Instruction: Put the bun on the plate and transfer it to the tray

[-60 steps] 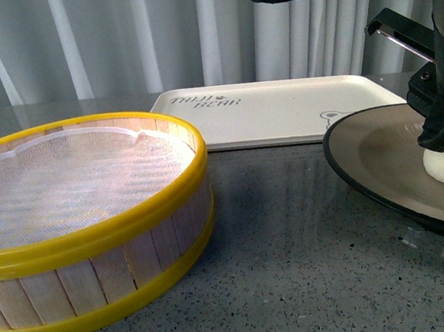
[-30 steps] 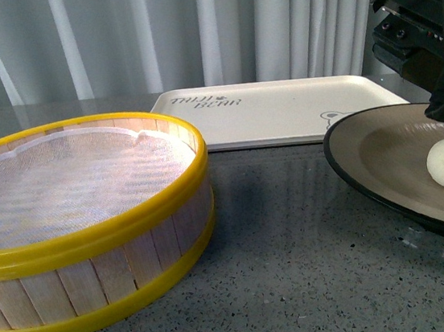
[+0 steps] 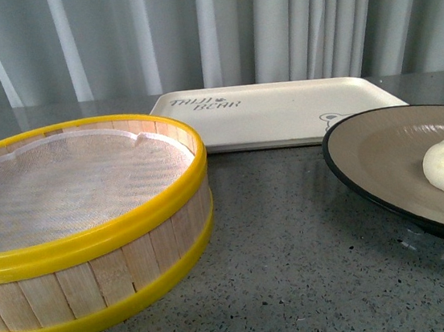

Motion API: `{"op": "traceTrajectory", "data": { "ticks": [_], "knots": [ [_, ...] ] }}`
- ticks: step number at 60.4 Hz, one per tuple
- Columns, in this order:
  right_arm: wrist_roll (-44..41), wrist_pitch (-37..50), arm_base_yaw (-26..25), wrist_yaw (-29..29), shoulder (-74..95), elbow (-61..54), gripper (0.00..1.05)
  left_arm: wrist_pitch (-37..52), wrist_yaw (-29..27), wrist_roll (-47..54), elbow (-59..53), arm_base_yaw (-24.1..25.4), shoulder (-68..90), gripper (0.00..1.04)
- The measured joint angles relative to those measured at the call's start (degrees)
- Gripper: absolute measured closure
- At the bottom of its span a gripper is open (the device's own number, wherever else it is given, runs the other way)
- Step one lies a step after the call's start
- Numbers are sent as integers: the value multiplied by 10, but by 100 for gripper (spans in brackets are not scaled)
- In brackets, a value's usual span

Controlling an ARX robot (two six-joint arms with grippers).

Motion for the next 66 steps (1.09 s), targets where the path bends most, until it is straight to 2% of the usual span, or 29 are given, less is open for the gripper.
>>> {"op": "traceTrajectory", "data": {
  "ticks": [6,11,23,32,36,39,42,47,62,66],
  "knots": [
    [0,0,0,0,0,0,9,16,-20,-14,-123,59,-135,7],
    [0,0,0,0,0,0,9,16,-6,-31,-204,96,-210,7],
    [0,0,0,0,0,0,9,11,7,-72,-295,170,-315,7],
    [0,0,0,0,0,0,9,8,22,-102,-356,243,-398,7],
    [0,0,0,0,0,0,9,66,11,-133,-405,270,-434,18],
    [0,0,0,0,0,0,9,106,34,-147,-455,299,-469,27],
    [0,0,0,0,0,0,9,140,93,-162,-538,357,-526,41],
    [0,0,0,0,0,0,9,162,104,-168,-607,391,-564,55],
    [0,0,0,0,0,0,9,209,113,-174,-732,396,-628,100],
    [0,0,0,0,0,0,9,215,113,-177,-751,396,-643,101]
  ]
}}
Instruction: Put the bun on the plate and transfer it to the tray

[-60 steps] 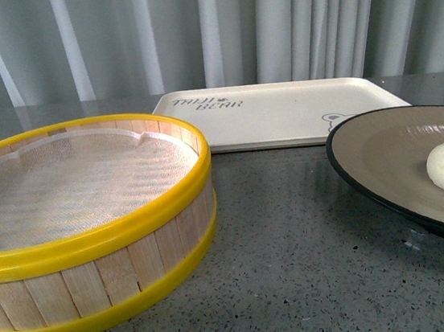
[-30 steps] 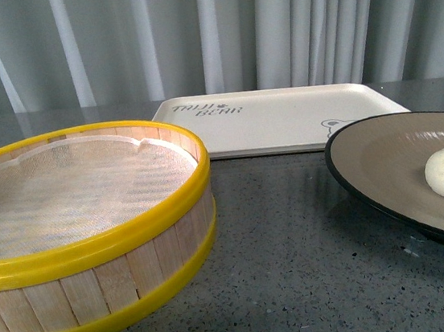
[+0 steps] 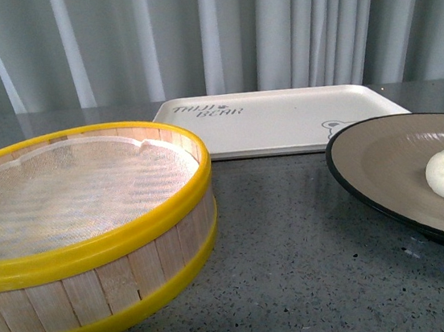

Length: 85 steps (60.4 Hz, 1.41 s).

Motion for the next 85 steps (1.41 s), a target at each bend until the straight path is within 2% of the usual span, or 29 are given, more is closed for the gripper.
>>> {"op": "traceTrajectory", "data": {
  "ticks": [36,69,75,85],
  "knots": [
    [0,0,0,0,0,0,9,-1,0,0,-119,0,-121,101],
    [0,0,0,0,0,0,9,-34,0,0,-152,0,-201,101],
    [0,0,0,0,0,0,9,-122,0,0,-151,0,-274,101],
    [0,0,0,0,0,0,9,-130,0,0,-151,0,-297,101]
  ]
}}
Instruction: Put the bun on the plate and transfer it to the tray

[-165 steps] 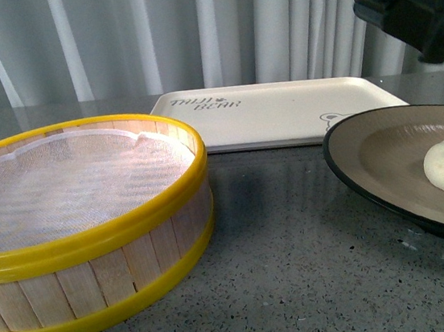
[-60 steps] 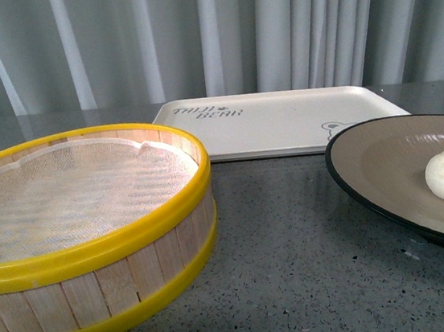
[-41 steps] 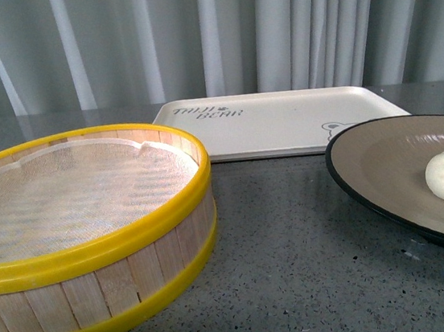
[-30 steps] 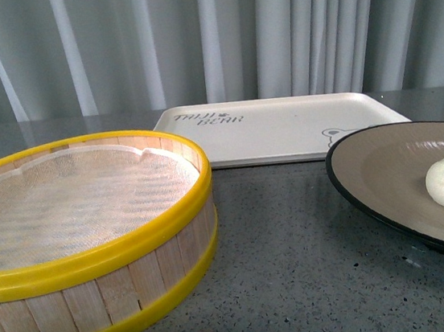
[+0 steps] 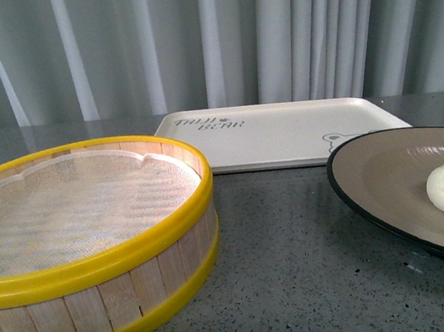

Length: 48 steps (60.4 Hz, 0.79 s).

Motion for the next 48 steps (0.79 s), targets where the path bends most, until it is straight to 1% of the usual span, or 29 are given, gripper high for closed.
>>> {"op": "traceTrajectory", "data": {
  "ticks": [11,21,23,33,34,35,37,38,39,40,41,43,44,46,48],
  "knots": [
    [0,0,0,0,0,0,9,-1,0,0,0,0,-1,100],
    [0,0,0,0,0,0,9,-1,0,0,0,0,-1,74],
    [0,0,0,0,0,0,9,-1,0,0,0,0,-1,66],
    [0,0,0,0,0,0,9,-1,0,0,0,0,-1,39],
    [-3,-3,4,15,2,0,9,-1,0,0,0,0,-1,38],
    [-6,-14,17,53,9,4,9,-1,0,0,0,0,-1,34],
    [-11,-30,56,152,32,15,9,-1,0,0,0,0,-1,25],
    [-14,-29,77,200,45,19,9,-1,0,0,0,0,-1,24],
    [-14,-25,97,230,56,23,9,-1,-2,0,0,0,-1,20],
    [-15,-22,106,257,62,25,9,-1,-2,0,0,0,-1,16],
    [-16,-14,122,287,74,29,9,-1,-1,0,0,0,-1,15],
    [-17,3,139,316,89,36,9,-1,0,0,0,0,-1,9],
    [-17,9,143,322,94,38,9,-1,0,0,0,0,-1,6],
    [-17,29,150,328,109,47,9,-1,0,0,0,0,-1,5],
    [-16,50,150,326,124,57,9,-1,0,0,0,0,-1,7]
  ]
}}
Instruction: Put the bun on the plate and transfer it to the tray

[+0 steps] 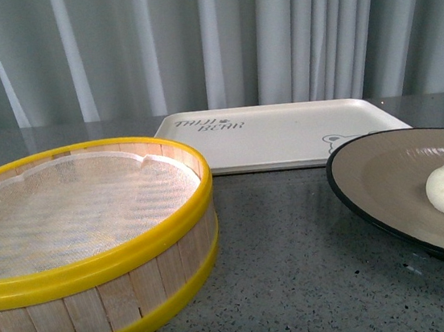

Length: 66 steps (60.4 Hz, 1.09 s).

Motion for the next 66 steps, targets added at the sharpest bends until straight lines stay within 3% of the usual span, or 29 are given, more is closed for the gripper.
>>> {"op": "traceTrajectory", "data": {
  "ticks": [6,13,17,23,29,35,43,66],
  "knots": [
    [4,64,-25,-38,51,33,9,0,0,0,0,0,0,7],
    [57,85,-107,-130,124,77,9,0,0,0,0,0,0,7],
    [155,54,-207,-238,181,111,9,0,0,0,0,0,0,7],
    [285,24,-304,-348,238,133,9,0,0,0,0,0,0,7],
    [429,5,-362,-432,280,137,9,0,0,0,0,0,0,7],
    [541,5,-374,-475,311,137,9,0,0,0,0,0,0,7],
    [622,19,-369,-488,342,137,9,0,0,0,0,0,0,7],
    [714,76,-321,-491,433,140,9,0,0,0,0,0,0,7]
  ]
}}
